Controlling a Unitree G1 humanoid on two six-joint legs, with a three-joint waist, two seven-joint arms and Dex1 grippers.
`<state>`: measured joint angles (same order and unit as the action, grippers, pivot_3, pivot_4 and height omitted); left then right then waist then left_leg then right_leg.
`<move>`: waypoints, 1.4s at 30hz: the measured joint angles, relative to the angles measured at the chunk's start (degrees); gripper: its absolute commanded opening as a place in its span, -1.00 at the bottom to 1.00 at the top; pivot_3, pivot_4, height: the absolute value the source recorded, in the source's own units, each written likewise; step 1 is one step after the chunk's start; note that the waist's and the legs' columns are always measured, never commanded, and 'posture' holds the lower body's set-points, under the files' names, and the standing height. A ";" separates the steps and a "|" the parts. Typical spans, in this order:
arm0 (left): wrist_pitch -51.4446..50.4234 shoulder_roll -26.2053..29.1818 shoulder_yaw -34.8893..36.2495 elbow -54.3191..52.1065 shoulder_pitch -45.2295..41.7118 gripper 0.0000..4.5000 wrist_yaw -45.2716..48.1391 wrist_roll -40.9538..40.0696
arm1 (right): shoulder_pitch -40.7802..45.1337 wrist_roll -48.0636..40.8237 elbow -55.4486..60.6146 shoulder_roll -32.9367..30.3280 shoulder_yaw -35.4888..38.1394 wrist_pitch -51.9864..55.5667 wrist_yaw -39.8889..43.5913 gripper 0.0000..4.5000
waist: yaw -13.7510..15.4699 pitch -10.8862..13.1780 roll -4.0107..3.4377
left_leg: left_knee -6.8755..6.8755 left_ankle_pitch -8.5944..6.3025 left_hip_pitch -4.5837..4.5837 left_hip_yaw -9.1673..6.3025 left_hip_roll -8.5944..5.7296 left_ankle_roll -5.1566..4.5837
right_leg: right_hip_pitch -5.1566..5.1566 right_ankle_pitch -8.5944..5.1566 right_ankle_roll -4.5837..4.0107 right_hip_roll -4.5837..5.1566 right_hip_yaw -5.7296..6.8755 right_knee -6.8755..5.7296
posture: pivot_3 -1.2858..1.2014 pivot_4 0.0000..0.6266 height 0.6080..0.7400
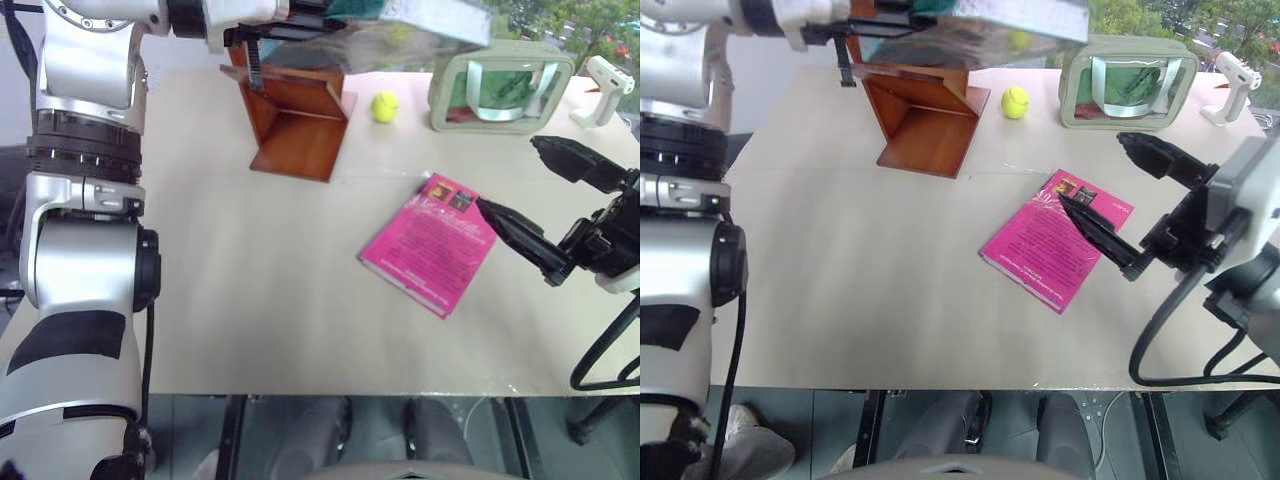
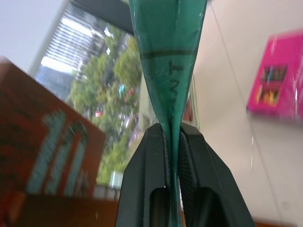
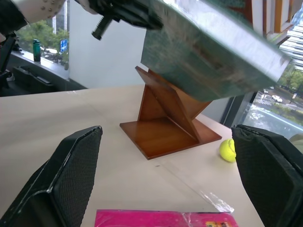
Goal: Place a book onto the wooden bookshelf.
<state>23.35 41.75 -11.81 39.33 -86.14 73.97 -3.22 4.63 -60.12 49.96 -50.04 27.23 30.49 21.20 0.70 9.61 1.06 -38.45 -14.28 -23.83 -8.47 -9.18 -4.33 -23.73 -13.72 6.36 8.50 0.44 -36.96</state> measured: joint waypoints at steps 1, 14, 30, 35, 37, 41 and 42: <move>1.50 0.01 -0.38 3.42 -2.43 -0.87 -0.48 2.67 | 0.54 0.76 -0.03 0.31 -0.41 -0.34 0.20 1.00 | -0.01 0.04 0.07 | 0.00 0.00 0.00 0.00 0.00 0.00 | 0.00 0.00 0.00 0.00 0.00 0.01 | 0.03 -0.52 0.95; -0.21 -2.49 -9.39 21.91 -9.24 -0.87 -9.93 22.84 | 6.18 6.91 -1.67 0.88 -3.80 -1.64 0.11 1.00 | -1.17 0.19 0.18 | -0.53 0.00 0.05 0.05 0.01 -0.03 | -0.03 -0.07 0.12 -0.12 -0.07 -0.74 | 0.03 -0.52 0.95; 2.19 -3.85 -9.48 31.80 -9.99 0.14 -17.30 27.59 | 10.66 7.27 -2.53 0.61 -4.23 0.02 -0.34 1.00 | -2.52 0.28 0.26 | -0.74 -0.01 -0.06 0.14 0.13 -0.01 | -0.25 -0.03 0.21 -0.33 -0.32 -0.96 | 0.03 -0.52 0.95; -0.14 -0.59 0.96 23.99 -4.89 0.14 -5.14 14.14 | 9.01 7.06 -2.77 -1.03 -3.51 1.26 0.07 1.00 | -2.48 0.29 0.25 | -0.72 -0.04 -0.09 0.12 0.07 -0.04 | -0.29 -0.03 0.20 -0.29 -0.38 -0.90 | 0.03 -0.52 0.95; -12.88 -0.39 8.14 11.17 2.12 0.14 0.66 2.39 | 6.50 7.14 -3.35 -1.06 -3.18 1.85 0.95 1.00 | -2.44 0.30 0.26 | -0.80 -0.04 -0.11 0.09 0.08 -0.05 | -0.29 -0.03 0.19 -0.29 -0.38 -0.94 | 0.03 -0.52 0.95; -42.72 0.53 16.96 -23.61 23.25 0.14 0.34 -18.37 | 1.71 8.46 -6.89 -2.53 -3.07 5.18 1.95 1.00 | -3.00 0.25 0.18 | -0.82 -0.04 0.04 0.14 0.09 -0.05 | -0.27 -0.02 0.17 -0.32 -0.66 -1.04 | 0.03 -0.52 0.95; -51.39 -1.73 19.31 -33.25 29.86 0.26 -3.87 -25.02 | 0.24 11.47 -8.53 -3.58 -4.56 5.47 2.31 1.00 | -2.95 0.23 0.16 | -0.83 -0.03 0.08 0.13 0.10 -0.04 | -0.23 -0.01 0.15 -0.36 -0.69 -1.01 | 0.03 -0.52 0.95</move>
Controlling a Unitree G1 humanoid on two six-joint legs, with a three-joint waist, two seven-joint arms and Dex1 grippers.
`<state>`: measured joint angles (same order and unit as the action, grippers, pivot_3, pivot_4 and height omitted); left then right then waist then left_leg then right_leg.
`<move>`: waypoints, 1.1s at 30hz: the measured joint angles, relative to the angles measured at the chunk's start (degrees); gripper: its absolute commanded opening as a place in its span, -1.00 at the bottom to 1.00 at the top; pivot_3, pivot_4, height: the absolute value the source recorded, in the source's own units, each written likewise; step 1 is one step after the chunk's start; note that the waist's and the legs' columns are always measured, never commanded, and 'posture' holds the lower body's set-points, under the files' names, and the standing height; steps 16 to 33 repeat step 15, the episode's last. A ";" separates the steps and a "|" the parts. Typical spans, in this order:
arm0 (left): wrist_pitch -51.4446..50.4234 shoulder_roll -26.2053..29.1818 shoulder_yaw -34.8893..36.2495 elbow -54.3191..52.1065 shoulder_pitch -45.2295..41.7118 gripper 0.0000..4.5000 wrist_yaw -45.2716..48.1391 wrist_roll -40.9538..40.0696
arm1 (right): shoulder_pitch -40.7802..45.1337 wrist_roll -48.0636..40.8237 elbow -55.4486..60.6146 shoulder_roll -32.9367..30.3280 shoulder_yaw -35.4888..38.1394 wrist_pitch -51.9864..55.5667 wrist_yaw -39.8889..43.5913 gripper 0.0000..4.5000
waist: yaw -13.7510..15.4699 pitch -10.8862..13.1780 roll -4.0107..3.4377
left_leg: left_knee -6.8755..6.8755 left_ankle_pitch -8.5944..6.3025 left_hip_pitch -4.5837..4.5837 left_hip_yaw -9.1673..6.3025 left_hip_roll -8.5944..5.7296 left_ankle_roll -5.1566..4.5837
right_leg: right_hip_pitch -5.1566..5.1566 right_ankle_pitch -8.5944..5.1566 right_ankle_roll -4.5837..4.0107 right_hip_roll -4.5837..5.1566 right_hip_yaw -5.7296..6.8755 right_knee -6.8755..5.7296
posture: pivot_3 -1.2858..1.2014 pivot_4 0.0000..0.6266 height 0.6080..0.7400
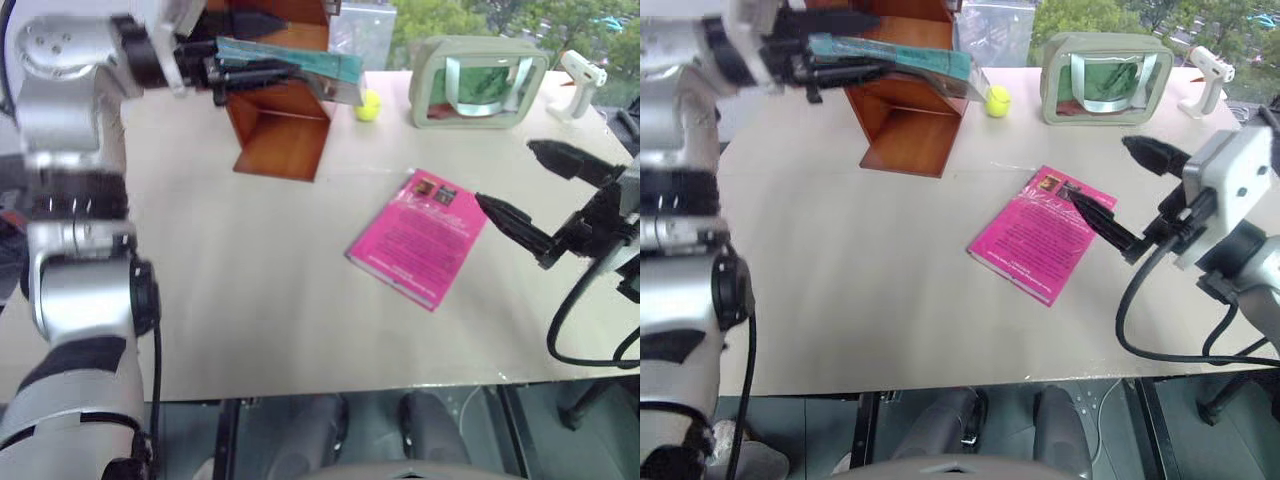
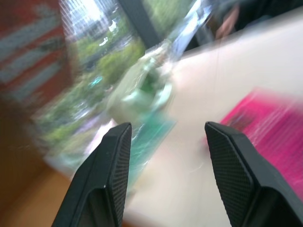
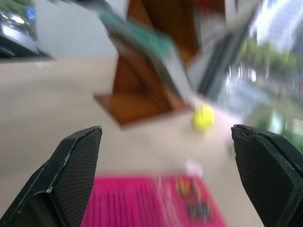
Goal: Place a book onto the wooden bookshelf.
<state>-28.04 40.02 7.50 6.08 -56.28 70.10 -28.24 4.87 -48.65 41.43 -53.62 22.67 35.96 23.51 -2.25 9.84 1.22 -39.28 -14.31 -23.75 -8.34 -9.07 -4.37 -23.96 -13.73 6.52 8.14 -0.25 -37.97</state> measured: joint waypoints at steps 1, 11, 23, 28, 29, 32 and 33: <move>-5.65 -2.64 1.18 -6.37 4.90 0.37 -3.93 -4.49 | -0.85 2.43 -1.01 -0.22 -1.55 0.02 0.38 1.00 | 0.12 0.00 0.01 | -0.04 0.01 -0.01 -0.01 0.03 0.02 | -0.01 0.01 0.00 -0.05 0.00 -0.01 | 0.03 -0.52 0.95; -8.28 -9.54 0.37 -23.55 36.17 0.98 -23.03 -3.56 | -19.25 15.44 -7.45 2.42 -0.42 -6.62 10.12 1.00 | 2.64 -0.20 -0.38 | 0.72 0.13 0.73 0.42 0.18 0.25 | 0.30 0.21 -0.26 -0.17 -0.49 0.15 | 0.03 -0.52 0.95; -2.90 -4.43 1.70 -21.70 41.04 0.98 -20.01 -1.04 | -24.63 15.99 -6.91 3.58 8.17 -7.54 14.15 1.00 | 3.24 -0.21 -0.40 | 0.86 -0.02 0.94 0.47 0.27 0.10 | 0.33 0.20 -0.25 -0.21 -0.55 0.15 | 0.03 -0.52 0.95; -2.90 -4.43 1.70 -21.70 41.04 0.98 -20.01 -1.04 | -24.63 15.99 -6.91 3.58 8.17 -7.54 14.15 1.00 | 3.24 -0.21 -0.40 | 0.86 -0.02 0.94 0.47 0.27 0.10 | 0.33 0.20 -0.25 -0.21 -0.55 0.15 | 0.03 -0.52 0.95; -2.90 -4.43 1.70 -21.70 41.04 0.98 -20.01 -1.04 | -24.63 15.99 -6.91 3.58 8.17 -7.54 14.15 1.00 | 3.24 -0.21 -0.40 | 0.86 -0.02 0.94 0.47 0.27 0.10 | 0.33 0.20 -0.25 -0.21 -0.55 0.15 | 0.03 -0.52 0.95; -2.90 -4.43 1.70 -21.70 41.04 0.98 -20.01 -1.04 | -24.63 15.99 -6.91 3.58 8.17 -7.54 14.15 1.00 | 3.24 -0.21 -0.40 | 0.86 -0.02 0.94 0.47 0.27 0.10 | 0.33 0.20 -0.25 -0.21 -0.55 0.15 | 0.03 -0.52 0.95; -2.90 -4.43 1.70 -21.70 41.04 0.98 -20.01 -1.04 | -24.63 15.99 -6.91 3.58 8.17 -7.54 14.15 1.00 | 3.24 -0.21 -0.40 | 0.86 -0.02 0.94 0.47 0.27 0.10 | 0.33 0.20 -0.25 -0.21 -0.55 0.15 | 0.03 -0.52 0.95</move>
